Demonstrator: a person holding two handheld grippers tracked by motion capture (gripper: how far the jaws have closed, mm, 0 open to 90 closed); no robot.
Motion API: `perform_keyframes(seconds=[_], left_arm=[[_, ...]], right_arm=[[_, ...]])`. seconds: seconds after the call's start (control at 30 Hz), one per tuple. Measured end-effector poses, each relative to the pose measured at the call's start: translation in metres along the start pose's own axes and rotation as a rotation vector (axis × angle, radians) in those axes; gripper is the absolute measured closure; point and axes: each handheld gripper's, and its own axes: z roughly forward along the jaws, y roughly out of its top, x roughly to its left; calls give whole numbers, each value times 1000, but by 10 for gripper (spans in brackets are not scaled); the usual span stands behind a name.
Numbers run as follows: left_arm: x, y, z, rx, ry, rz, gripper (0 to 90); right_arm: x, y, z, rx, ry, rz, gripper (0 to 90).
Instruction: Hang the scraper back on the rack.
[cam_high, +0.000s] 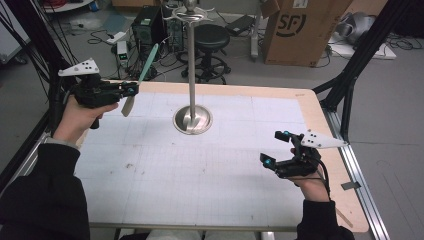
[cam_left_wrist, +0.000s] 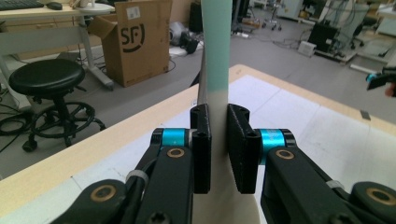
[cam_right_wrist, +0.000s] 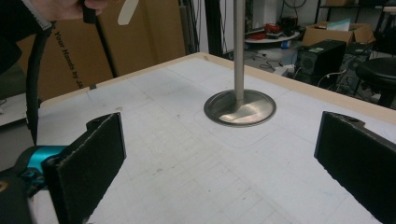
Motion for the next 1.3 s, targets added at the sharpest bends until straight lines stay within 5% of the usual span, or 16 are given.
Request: perform_keyframes(seconds=[0.23,0.4,0.63,1.3], left_arm=[[-3,18,2,-70,2,-37,802],[-9,29,8,-89,1,0,802],[-8,35,9,-143,-12,-9,803],[-16,38,27,-136,-12,23,802]], right_arm=[[0,0,0,-5,10,3,10],[-4,0,-1,-12,7,9,10],[-5,0,-4,-19,5,11,10],[-7,0,-10,-30,-6,16,10]])
